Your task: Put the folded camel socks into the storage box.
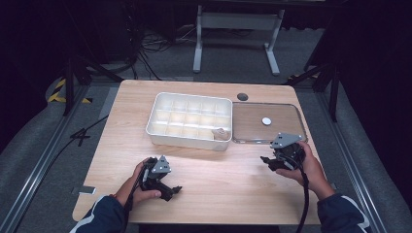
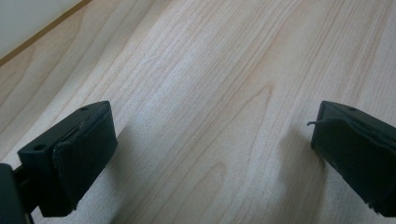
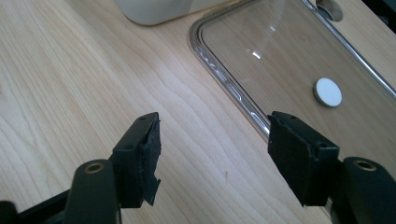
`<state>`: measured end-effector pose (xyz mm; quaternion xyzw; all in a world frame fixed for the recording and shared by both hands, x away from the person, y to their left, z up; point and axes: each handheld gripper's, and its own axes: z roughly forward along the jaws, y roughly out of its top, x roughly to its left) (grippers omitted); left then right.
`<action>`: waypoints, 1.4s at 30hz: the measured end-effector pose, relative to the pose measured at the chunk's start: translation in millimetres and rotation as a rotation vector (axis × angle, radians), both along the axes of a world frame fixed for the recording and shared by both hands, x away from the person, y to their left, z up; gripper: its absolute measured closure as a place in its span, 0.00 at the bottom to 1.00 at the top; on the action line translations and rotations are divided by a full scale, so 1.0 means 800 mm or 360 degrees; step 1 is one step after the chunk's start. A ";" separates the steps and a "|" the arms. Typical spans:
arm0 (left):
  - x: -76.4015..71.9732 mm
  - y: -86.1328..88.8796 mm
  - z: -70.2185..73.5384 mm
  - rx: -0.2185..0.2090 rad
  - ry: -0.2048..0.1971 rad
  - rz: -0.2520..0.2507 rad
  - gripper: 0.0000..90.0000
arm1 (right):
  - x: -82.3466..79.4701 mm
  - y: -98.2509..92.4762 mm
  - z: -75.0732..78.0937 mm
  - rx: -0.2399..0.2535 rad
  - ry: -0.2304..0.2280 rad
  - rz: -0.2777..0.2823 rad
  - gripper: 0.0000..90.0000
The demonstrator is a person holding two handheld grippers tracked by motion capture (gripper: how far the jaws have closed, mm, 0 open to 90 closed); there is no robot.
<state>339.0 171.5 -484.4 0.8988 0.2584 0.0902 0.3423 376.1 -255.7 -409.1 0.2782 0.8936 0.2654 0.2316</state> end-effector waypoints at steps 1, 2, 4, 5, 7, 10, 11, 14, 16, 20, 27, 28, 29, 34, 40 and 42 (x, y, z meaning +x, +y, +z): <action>0.000 0.000 0.000 0.0000 0.0000 0.0000 0.00 | 0.000 0.000 0.000 0.0000 0.0000 0.0000 0.39; 0.000 0.000 0.000 -0.0001 -0.0002 -0.0001 0.00 | -0.002 -0.004 -0.002 -0.0007 0.0004 -0.0006 0.39; 0.000 0.000 0.000 0.0000 -0.0002 -0.0001 0.00 | -0.003 -0.006 -0.003 -0.0009 0.0002 -0.0008 0.39; 0.000 0.000 0.000 0.0000 -0.0002 0.0000 0.00 | -0.004 -0.008 -0.004 -0.0013 -0.0001 -0.0014 0.39; 0.000 0.000 0.000 0.0000 -0.0002 0.0000 0.00 | -0.007 -0.012 -0.007 -0.0009 0.0007 -0.0016 0.39; 0.000 0.000 0.000 0.0003 -0.0002 -0.0003 0.00 | -0.011 -0.018 -0.012 -0.0013 0.0003 -0.0025 0.39; 0.000 0.000 0.000 0.0002 -0.0002 -0.0002 0.00 | -0.012 -0.020 -0.014 -0.0013 0.0004 -0.0025 0.39; 0.000 0.000 0.000 0.0003 -0.0002 -0.0003 0.00 | -0.017 -0.026 -0.019 -0.0008 0.0013 -0.0029 0.39; 0.000 0.000 0.000 0.0002 -0.0002 -0.0002 0.00 | -0.020 -0.030 -0.022 -0.0006 0.0019 -0.0029 0.38; 0.000 0.000 0.000 0.0002 -0.0002 -0.0002 0.00 | -0.027 -0.039 -0.030 0.0000 0.0017 -0.0032 0.38; 0.000 0.000 0.000 0.0001 -0.0001 -0.0001 0.00 | -0.036 -0.058 -0.043 0.0066 0.0043 -0.0068 0.38; 0.000 0.000 0.000 0.0002 -0.0002 -0.0002 0.00 | -0.037 -0.059 -0.044 0.0068 0.0044 -0.0076 0.38; 0.000 0.000 0.000 0.0001 -0.0001 -0.0002 0.00 | -0.038 -0.062 -0.046 0.0073 0.0047 -0.0078 0.38; 0.000 0.000 0.000 0.0002 -0.0001 -0.0002 0.00 | -0.046 -0.073 -0.055 0.0133 0.0088 -0.0112 0.38; 0.000 0.000 0.000 0.0002 -0.0002 -0.0002 0.00 | -0.054 -0.090 -0.069 0.0229 0.0131 -0.0142 0.37; 0.000 0.000 0.000 0.0002 -0.0003 -0.0002 0.00 | -0.058 -0.097 -0.076 0.0282 0.0159 -0.0170 0.37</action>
